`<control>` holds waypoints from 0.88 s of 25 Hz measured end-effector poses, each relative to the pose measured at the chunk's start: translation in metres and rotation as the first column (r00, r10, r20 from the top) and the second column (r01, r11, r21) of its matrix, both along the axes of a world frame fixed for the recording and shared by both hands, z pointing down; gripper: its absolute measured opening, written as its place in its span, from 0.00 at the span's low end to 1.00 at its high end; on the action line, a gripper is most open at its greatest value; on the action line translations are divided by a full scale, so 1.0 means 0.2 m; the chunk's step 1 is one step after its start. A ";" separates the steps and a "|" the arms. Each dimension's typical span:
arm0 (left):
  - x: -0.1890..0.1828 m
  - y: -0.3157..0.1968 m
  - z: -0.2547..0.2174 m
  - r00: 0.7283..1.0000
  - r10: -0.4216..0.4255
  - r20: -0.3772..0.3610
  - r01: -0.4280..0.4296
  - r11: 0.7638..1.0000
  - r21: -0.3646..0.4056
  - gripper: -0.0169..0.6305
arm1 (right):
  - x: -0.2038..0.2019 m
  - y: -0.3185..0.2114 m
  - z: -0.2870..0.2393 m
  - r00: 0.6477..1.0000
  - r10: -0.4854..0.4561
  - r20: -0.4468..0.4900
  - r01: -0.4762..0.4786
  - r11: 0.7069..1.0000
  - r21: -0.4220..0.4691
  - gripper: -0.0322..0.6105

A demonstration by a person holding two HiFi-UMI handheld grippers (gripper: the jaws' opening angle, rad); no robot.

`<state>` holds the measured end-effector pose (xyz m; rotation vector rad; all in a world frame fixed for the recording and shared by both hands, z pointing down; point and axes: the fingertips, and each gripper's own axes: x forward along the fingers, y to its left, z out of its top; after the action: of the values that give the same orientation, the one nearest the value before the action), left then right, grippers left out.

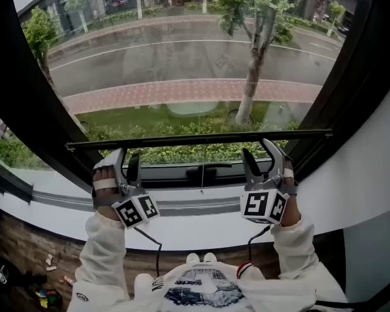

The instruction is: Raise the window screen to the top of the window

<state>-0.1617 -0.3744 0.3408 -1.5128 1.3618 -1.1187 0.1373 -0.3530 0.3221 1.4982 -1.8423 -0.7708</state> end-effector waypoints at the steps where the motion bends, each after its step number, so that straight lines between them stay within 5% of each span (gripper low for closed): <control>1: -0.01 0.00 -0.01 1.000 0.000 0.002 0.000 1.000 0.007 0.39 | -0.01 0.00 -0.01 1.000 0.001 0.000 -0.001 1.000 0.007 0.39; 22: 0.00 -0.05 -0.37 0.999 -0.001 0.054 -0.003 0.998 0.066 0.39 | 0.01 -0.05 -0.37 0.999 -0.001 -0.051 0.008 0.992 0.124 0.39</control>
<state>-0.1616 -0.3845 0.2673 -1.4254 1.3482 -1.0955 0.1387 -0.3634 0.2491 1.5378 -1.7893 -0.9325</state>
